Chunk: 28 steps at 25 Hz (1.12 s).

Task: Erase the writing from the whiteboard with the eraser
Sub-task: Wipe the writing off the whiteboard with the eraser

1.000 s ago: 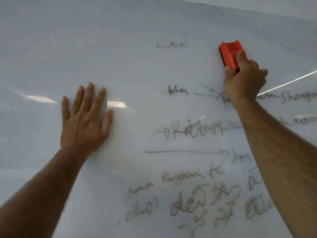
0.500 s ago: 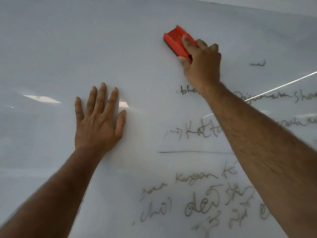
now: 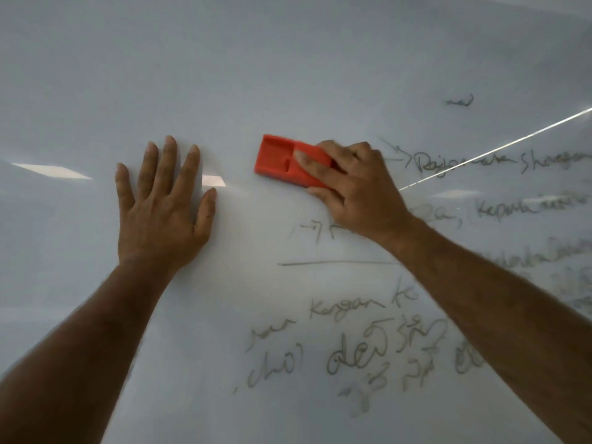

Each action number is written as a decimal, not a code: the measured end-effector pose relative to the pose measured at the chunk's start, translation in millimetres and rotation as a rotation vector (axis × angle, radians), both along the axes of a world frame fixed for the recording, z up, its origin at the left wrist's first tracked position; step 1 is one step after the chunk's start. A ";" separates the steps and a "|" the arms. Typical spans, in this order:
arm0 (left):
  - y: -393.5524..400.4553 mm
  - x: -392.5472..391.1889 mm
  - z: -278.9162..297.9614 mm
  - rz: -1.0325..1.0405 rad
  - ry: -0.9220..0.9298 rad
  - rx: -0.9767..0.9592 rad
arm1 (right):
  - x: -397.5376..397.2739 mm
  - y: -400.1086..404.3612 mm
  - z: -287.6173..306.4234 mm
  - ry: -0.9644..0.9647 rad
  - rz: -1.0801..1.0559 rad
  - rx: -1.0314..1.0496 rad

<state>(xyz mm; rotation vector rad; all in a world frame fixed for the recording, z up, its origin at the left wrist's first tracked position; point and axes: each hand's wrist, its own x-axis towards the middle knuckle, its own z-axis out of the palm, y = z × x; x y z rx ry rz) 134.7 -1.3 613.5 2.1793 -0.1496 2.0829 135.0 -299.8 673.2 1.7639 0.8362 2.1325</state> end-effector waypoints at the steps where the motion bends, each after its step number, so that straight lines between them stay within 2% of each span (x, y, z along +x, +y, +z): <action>1: -0.3 -0.6 -0.8 -0.001 0.000 -0.002 | 0.6 -14.1 6.2 0.004 0.003 0.073; 5: -2.8 -0.6 -4.5 0.001 -0.003 -0.015 | 2.8 -67.0 34.9 0.079 0.011 0.487; 7: -4.0 0.6 -4.9 -0.006 -0.012 -0.020 | 1.4 -64.3 34.9 0.101 0.027 0.586; 10: -4.4 2.0 -6.1 -0.017 -0.024 -0.021 | -2.8 -29.5 -6.4 0.105 0.090 0.410; 17: -4.7 4.6 -13.9 -0.020 -0.031 -0.022 | -0.1 20.8 -193.0 0.129 0.059 -0.124; 19: -3.9 5.8 -18.1 -0.015 -0.032 -0.019 | -2.6 18.5 -222.9 0.168 0.038 -0.243; 21: -3.5 6.2 -23.3 -0.013 -0.033 -0.013 | -6.0 9.5 -222.1 0.173 -0.003 -0.301; 23: -3.9 6.0 -27.7 -0.010 -0.032 -0.011 | -7.9 2.0 -196.6 0.131 -0.008 -0.183; 26: -4.4 4.5 -30.5 -0.004 -0.020 -0.010 | -11.3 4.0 -151.8 0.127 0.130 0.222; 28: -5.4 4.6 -31.6 -0.003 -0.025 -0.014 | -12.3 19.7 -151.6 0.169 0.189 0.333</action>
